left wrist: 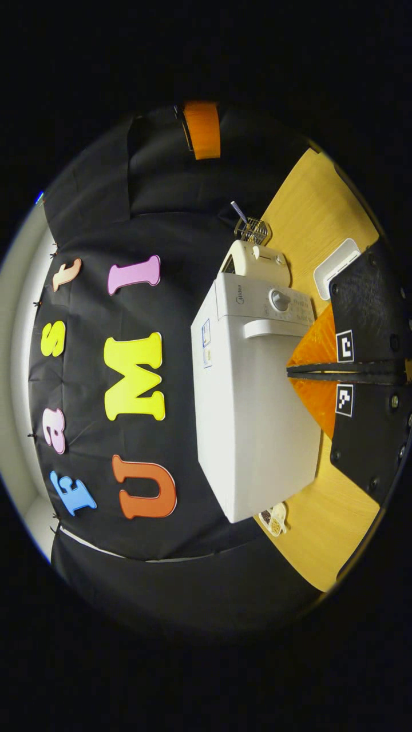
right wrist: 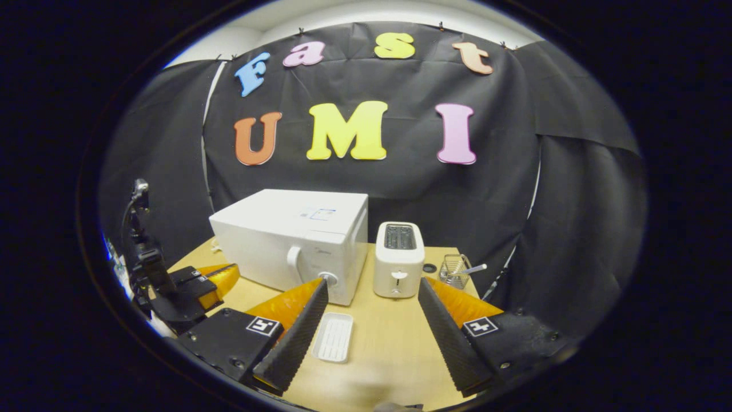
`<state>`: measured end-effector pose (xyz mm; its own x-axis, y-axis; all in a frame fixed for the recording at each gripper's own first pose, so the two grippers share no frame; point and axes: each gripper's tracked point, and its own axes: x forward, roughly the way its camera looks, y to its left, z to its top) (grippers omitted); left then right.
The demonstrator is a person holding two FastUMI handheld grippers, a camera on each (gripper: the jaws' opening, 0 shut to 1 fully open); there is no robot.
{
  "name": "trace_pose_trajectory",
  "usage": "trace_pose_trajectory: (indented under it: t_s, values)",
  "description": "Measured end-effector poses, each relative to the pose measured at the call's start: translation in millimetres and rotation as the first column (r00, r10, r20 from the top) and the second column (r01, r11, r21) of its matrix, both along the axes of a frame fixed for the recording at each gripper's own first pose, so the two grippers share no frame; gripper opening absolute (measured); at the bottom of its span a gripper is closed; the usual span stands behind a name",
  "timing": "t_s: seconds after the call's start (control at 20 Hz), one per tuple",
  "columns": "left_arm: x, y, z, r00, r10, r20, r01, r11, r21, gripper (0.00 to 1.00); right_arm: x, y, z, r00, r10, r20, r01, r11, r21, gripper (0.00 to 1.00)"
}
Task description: Open the microwave oven with the left hand, put the food in, and close the microwave oven.
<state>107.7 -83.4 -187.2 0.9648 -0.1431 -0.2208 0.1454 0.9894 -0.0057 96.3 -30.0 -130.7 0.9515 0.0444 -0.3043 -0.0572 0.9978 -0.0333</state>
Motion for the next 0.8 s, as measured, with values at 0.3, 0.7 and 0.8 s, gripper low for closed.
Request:
trace_pose_trajectory:
  t_s: [0.3, 0.7, 0.8]
  values:
    - [-57, 42, 33, 0.999, 0.041, 0.023, -0.041, 0.999, 0.019, 0.0, -12, 40, 7, 0.999, 0.051, 0.021, -0.051, 0.999, 0.008, 1.0]
    - [-123, 80, 73, 0.998, 0.029, 0.056, -0.029, 1.0, -0.008, 0.82, -32, 80, 20, 0.997, 0.062, 0.048, -0.063, 0.998, 0.022, 1.0]
    - [-134, 88, 78, 0.997, 0.037, 0.062, -0.036, 0.999, -0.018, 0.92, -37, 88, 23, 0.996, 0.062, 0.056, -0.063, 0.998, 0.022, 1.0]
